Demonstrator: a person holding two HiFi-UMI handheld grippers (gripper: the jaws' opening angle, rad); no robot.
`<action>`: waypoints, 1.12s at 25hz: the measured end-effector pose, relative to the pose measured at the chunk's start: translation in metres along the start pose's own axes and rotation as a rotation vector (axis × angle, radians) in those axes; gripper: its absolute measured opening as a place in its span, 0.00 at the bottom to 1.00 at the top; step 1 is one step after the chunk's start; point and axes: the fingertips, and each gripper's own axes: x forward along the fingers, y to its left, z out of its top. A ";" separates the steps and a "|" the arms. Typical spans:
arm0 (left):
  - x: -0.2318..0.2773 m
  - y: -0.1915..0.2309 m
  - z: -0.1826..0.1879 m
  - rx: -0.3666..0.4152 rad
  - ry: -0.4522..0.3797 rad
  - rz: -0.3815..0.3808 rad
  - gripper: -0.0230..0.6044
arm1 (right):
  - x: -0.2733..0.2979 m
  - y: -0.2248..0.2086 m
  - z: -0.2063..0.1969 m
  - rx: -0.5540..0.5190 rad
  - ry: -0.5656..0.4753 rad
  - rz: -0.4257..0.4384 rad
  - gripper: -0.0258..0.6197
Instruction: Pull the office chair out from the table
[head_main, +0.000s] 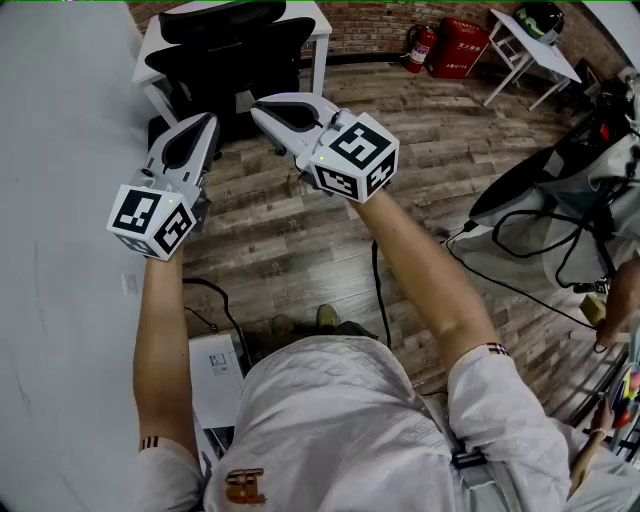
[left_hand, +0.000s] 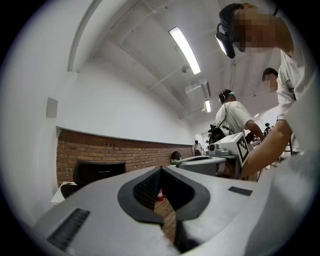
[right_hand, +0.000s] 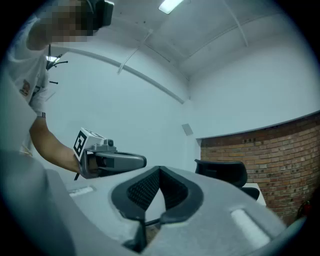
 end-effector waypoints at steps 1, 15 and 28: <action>0.002 0.006 0.000 -0.003 0.000 -0.002 0.04 | 0.006 -0.003 0.000 0.000 0.004 -0.001 0.04; -0.003 0.021 -0.002 -0.007 -0.021 -0.014 0.04 | 0.018 -0.004 0.000 0.020 -0.023 -0.014 0.04; -0.022 0.063 0.002 -0.008 -0.048 -0.033 0.04 | 0.050 -0.002 0.004 0.003 -0.009 -0.062 0.04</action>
